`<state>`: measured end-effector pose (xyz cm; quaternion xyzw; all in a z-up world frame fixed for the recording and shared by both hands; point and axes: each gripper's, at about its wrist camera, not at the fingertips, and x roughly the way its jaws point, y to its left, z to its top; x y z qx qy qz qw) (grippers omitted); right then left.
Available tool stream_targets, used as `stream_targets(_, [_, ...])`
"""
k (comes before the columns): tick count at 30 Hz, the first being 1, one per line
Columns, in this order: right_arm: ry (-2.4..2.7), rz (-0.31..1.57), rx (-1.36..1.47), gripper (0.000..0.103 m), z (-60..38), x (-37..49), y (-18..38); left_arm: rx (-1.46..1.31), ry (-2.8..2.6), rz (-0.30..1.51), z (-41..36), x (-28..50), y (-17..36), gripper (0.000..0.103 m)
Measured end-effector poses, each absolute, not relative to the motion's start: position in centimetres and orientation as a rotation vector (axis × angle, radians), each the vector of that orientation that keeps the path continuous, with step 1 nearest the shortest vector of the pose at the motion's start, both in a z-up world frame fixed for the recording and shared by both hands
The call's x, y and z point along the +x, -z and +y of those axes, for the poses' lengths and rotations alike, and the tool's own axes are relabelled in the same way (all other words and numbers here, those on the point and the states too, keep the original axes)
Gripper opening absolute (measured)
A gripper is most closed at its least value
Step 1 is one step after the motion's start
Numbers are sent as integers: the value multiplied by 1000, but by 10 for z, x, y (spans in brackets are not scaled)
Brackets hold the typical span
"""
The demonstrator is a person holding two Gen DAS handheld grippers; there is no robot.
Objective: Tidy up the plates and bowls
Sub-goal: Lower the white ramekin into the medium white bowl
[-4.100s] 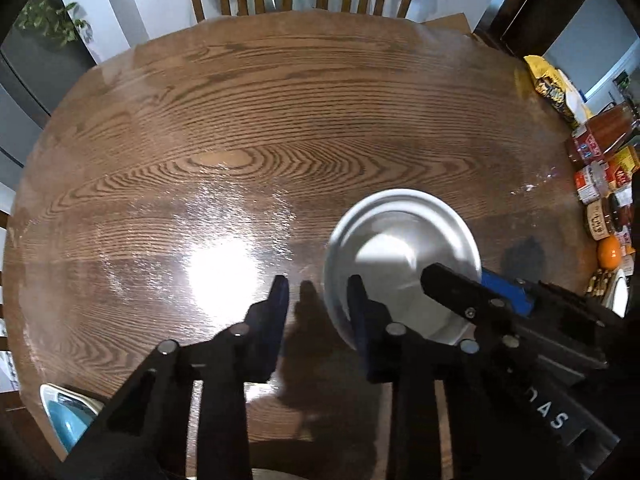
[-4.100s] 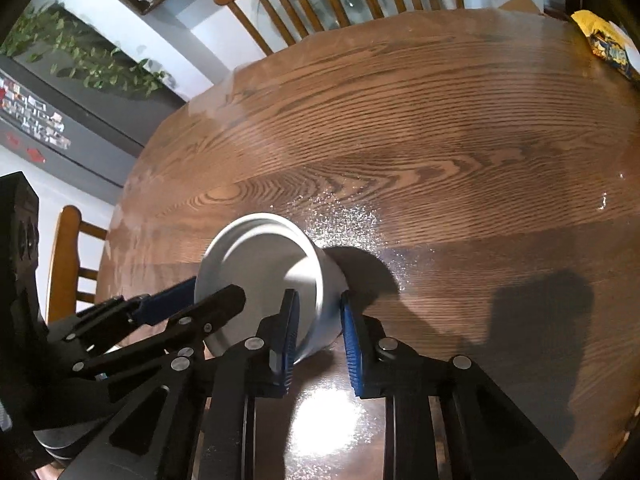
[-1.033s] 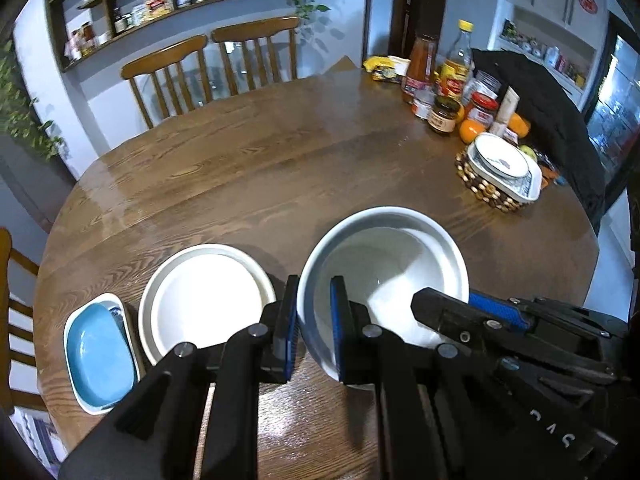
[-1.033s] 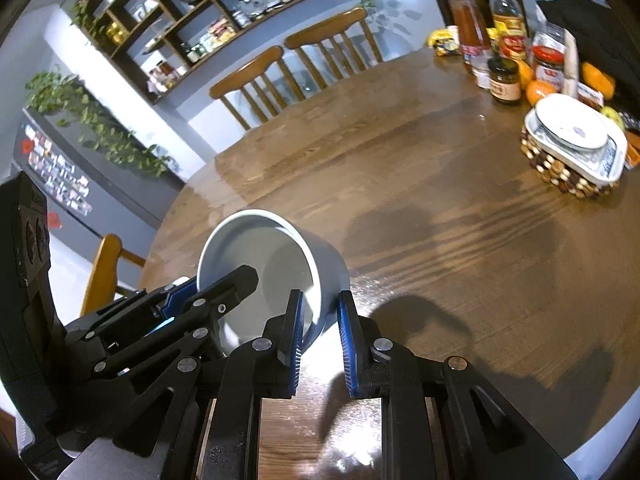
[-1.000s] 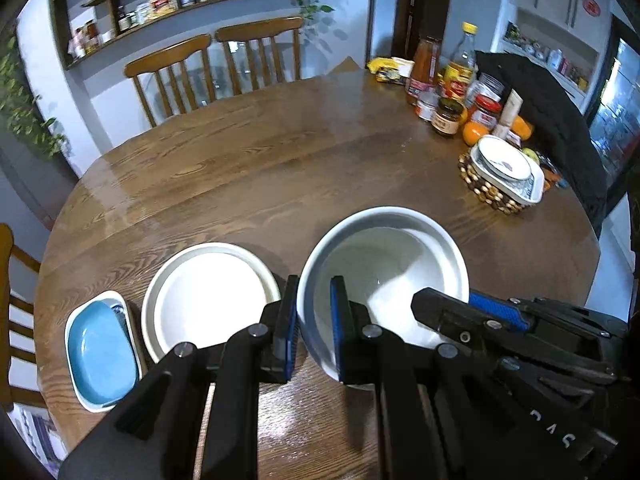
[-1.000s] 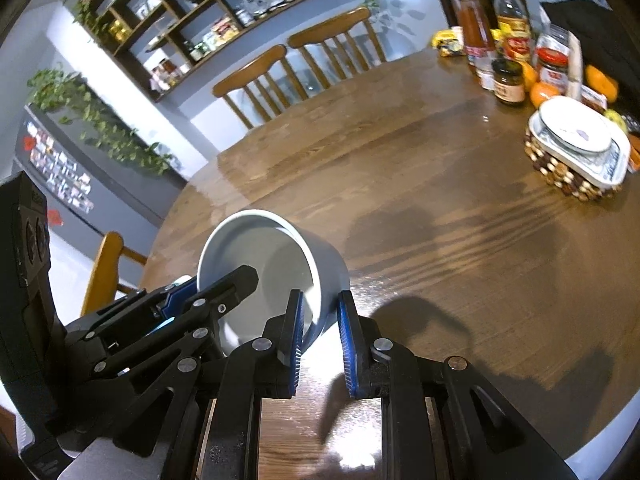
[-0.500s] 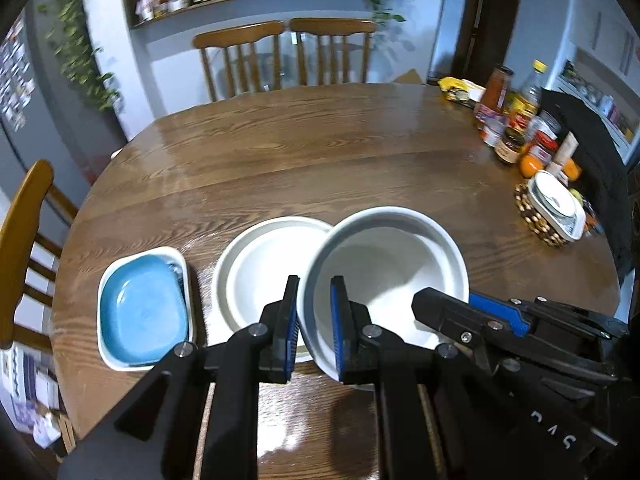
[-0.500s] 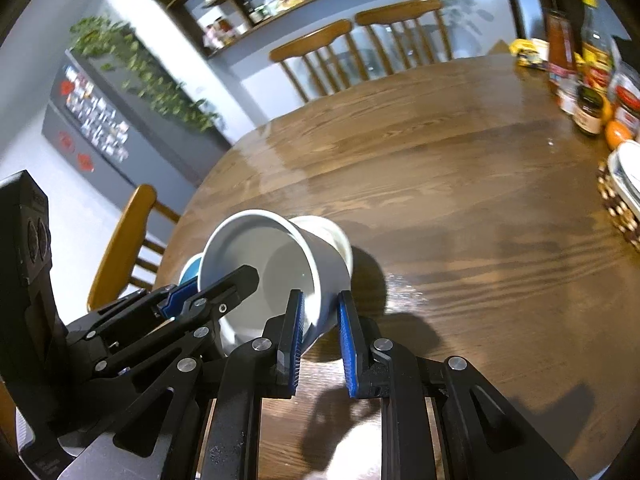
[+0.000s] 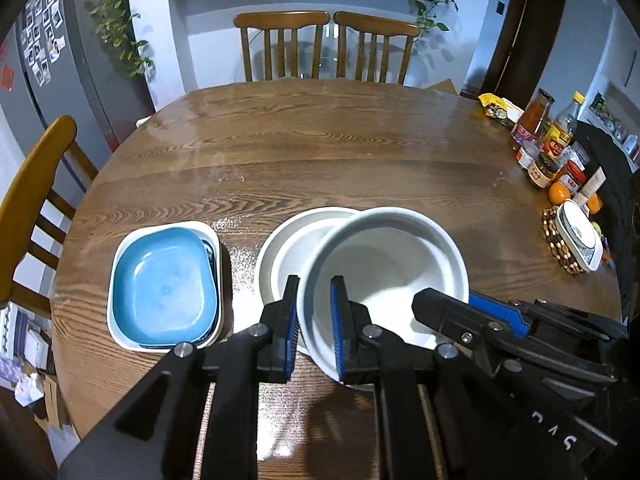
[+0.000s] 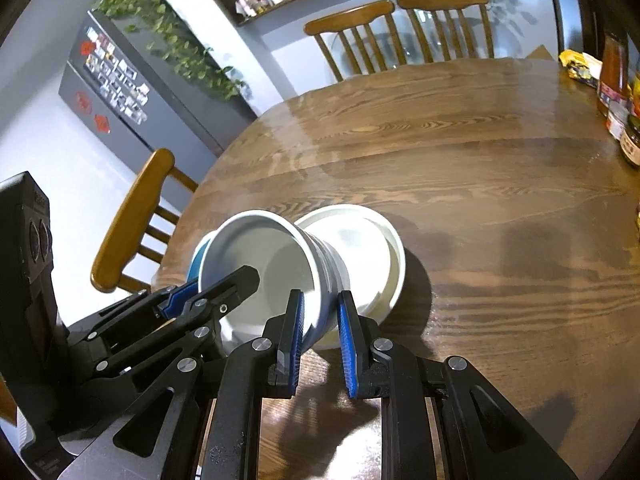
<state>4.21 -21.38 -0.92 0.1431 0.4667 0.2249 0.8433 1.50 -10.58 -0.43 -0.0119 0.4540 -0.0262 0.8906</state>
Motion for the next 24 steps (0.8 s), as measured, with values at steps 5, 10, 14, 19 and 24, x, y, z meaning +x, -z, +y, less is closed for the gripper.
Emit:
stream_targets(5, [-479,1008,287,20,-208,50,14,-49,51,967,-99,23,12,11])
stream_targets(10, [-478,1019,288,20,-206,55,18,-55,53,983,-99,30,16,11])
stream_targets(14, [-472,1030,296,20,-208,59,23,-53,59,999,-101,34,21,11])
stream_targets(19, [-465,1049,307,20,-208,63,30,-46,63,1022,-103,41,28,11])
stream_targets(24, [-462,1070,314,20,-209,68,37,-47,64,1045,-101,47,35,11])
